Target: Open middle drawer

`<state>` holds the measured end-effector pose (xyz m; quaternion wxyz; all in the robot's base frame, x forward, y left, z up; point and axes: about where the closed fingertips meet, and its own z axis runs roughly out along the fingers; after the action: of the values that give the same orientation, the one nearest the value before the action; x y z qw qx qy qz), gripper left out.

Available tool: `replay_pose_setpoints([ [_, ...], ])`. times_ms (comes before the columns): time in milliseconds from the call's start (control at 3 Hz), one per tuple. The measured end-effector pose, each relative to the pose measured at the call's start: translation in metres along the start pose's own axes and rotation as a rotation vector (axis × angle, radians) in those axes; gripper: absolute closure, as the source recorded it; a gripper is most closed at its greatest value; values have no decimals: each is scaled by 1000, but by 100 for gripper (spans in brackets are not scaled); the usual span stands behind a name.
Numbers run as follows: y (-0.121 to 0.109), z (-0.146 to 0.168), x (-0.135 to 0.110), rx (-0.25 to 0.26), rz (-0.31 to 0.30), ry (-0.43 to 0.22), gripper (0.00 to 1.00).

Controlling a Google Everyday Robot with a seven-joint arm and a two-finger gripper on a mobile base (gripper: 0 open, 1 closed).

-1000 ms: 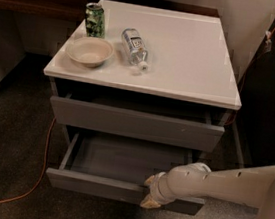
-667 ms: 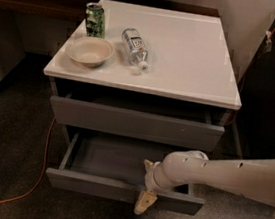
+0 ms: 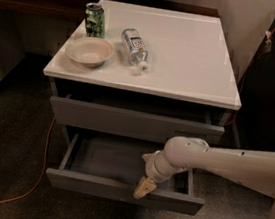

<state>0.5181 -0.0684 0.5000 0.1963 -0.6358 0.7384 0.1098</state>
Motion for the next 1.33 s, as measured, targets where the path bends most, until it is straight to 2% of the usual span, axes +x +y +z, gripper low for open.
replay_pose_setpoints([
  [667,-28,22,21,-18,30,-22,65],
  [1000,-31,43,33,-30,33,-12,87],
  [1333,-34,58,45,-27,29,6,100],
])
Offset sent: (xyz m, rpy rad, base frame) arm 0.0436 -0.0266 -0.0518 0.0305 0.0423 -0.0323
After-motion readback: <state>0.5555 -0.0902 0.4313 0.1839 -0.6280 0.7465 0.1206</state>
